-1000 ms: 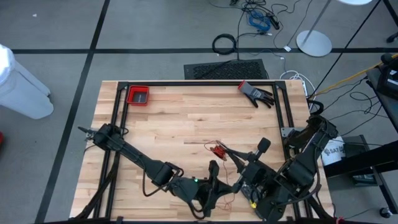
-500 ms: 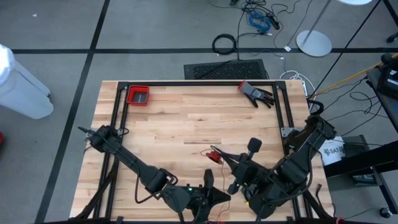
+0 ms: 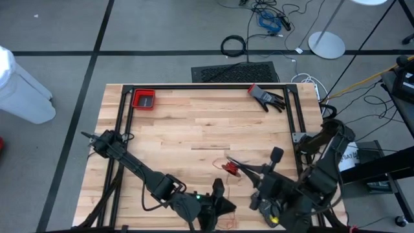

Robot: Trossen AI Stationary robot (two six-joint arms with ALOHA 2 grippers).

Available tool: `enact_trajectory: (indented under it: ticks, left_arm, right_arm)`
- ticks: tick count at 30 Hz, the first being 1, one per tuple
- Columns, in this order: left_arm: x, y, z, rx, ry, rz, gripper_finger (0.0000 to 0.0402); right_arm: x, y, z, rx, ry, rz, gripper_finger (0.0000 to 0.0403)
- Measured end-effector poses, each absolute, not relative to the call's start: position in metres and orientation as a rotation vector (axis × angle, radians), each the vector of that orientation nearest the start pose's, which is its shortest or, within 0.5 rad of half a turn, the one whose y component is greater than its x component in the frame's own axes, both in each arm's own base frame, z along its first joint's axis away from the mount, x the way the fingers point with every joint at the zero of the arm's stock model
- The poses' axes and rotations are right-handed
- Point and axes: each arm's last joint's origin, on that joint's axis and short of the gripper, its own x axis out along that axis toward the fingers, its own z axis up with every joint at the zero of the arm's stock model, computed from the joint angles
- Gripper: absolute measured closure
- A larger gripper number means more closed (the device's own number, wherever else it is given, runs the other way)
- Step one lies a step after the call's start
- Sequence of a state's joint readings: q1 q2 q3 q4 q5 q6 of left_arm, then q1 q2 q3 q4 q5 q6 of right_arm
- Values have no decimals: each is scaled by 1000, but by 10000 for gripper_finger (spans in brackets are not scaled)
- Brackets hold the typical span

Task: Coil cords
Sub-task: Coil the red wire onto the spool

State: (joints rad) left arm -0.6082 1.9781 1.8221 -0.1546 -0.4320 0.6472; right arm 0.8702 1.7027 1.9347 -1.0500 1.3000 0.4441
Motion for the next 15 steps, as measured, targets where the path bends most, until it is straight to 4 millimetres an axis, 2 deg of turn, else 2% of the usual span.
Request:
enact_trajectory:
  ticks: [4,7,10,15]
  left_arm:
    - [387,-259,337,742,221,-285,266]
    - [386,-257,338,748,232,-212,229]
    - [377,-260,346,753,229,-163,209]
    - [354,-269,367,751,200,-79,203]
  right_arm:
    - [223,240,429,-299,247,-468,403]
    - [214,243,432,-291,225,-459,403]
    - [207,245,435,-285,217,-440,403]
    - [199,248,438,-281,207,-417,403]
